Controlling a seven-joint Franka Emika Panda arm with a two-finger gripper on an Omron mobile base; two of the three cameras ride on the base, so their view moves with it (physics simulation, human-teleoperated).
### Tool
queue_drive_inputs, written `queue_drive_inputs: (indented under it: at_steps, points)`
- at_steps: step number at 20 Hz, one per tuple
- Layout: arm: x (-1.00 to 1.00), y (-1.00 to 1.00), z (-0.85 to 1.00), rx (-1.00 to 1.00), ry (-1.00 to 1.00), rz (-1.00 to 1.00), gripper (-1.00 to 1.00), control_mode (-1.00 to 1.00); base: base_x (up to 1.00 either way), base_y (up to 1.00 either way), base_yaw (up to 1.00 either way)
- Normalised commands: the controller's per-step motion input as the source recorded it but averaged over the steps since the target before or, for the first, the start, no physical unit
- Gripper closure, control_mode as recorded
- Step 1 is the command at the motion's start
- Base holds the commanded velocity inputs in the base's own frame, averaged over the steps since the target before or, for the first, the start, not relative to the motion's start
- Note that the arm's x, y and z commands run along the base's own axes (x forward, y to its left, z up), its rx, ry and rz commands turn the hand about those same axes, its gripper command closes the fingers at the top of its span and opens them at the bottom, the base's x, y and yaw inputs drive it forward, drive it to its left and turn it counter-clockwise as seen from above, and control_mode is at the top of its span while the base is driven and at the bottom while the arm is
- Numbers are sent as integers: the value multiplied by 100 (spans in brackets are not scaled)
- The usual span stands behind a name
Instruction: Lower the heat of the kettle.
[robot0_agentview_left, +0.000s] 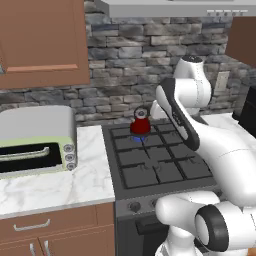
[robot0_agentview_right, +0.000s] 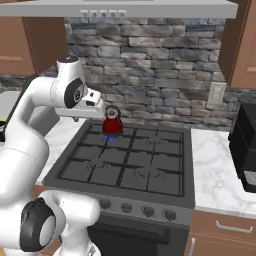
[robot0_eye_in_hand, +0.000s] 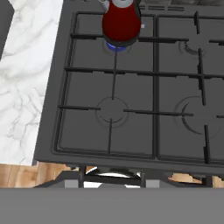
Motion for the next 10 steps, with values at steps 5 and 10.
queue_drive_inputs:
  at_steps: [5, 10]
  points:
    - [0, 0, 0, 0, -1, 0, -100, 100, 0, -29, 0]
    - [0, 0, 0, 0, 0, 0, -100, 100, 0, -97, 0]
